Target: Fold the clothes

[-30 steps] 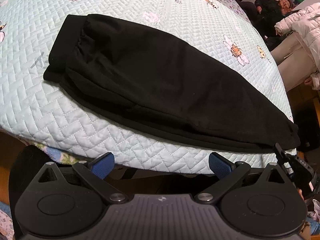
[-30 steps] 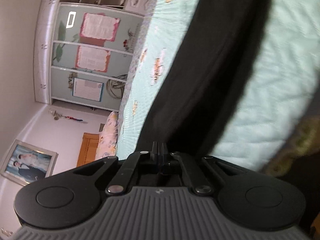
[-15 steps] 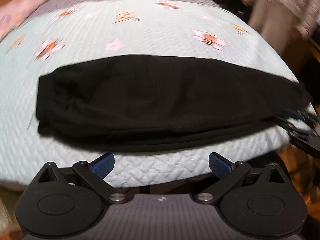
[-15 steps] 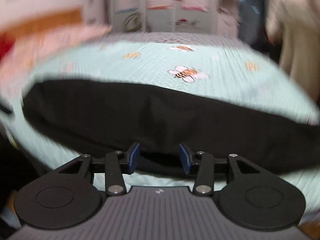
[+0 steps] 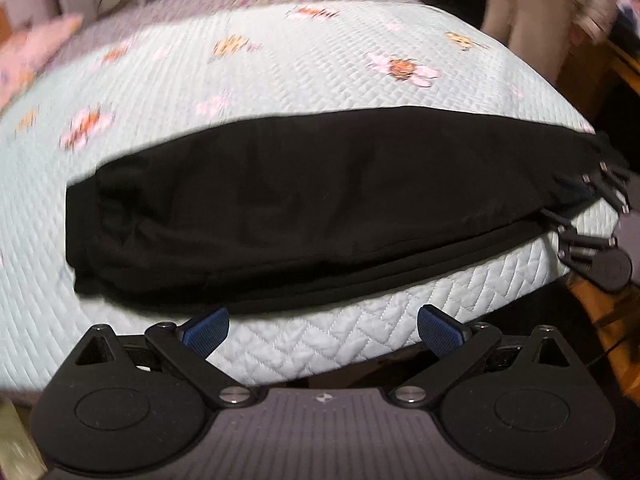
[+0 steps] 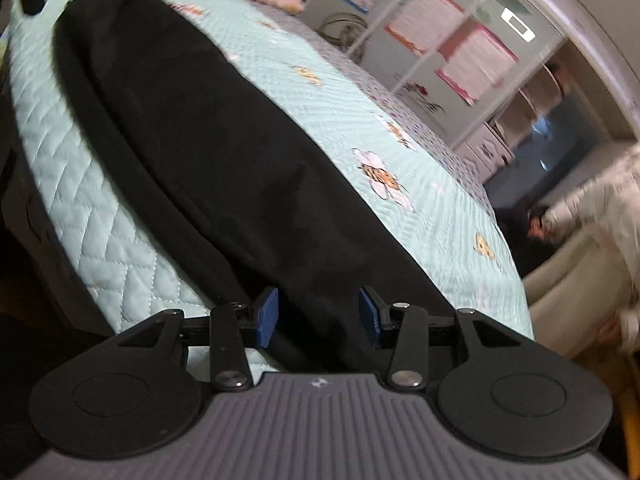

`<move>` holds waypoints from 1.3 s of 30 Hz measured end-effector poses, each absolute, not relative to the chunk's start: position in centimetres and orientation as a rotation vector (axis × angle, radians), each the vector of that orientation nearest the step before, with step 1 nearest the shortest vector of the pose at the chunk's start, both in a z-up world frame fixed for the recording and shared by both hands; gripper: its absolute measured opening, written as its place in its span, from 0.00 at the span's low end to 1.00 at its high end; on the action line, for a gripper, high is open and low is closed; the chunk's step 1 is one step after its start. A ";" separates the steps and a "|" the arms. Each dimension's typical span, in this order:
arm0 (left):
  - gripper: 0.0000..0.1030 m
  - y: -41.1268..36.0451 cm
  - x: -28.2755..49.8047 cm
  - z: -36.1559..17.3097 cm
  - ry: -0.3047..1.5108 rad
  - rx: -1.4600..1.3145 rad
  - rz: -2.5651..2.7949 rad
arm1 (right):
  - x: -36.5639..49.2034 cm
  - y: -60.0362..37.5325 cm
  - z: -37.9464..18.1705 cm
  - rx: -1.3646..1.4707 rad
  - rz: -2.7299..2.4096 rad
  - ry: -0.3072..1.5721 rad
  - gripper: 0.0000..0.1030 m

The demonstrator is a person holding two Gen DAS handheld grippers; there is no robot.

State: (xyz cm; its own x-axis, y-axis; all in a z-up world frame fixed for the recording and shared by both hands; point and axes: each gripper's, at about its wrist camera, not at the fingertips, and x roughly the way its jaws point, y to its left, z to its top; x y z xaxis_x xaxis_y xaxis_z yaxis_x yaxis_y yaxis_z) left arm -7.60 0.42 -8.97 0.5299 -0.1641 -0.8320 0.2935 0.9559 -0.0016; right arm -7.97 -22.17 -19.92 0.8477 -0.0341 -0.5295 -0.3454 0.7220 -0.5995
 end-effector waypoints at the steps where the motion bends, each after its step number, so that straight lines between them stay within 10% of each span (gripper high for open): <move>1: 0.98 -0.1 -7.8 -9.0 0.949 0.193 -0.281 | -7.9 -22.0 -20.1 -0.768 0.183 0.537 0.45; 13: 0.93 -6.3 -10.7 -13.0 0.448 0.925 -0.300 | -7.6 -22.1 -19.5 -0.780 0.166 0.481 0.36; 39: 0.85 -9.6 -7.9 -19.1 0.442 1.391 -0.416 | -7.4 -22.8 -19.5 -0.727 0.159 0.457 0.37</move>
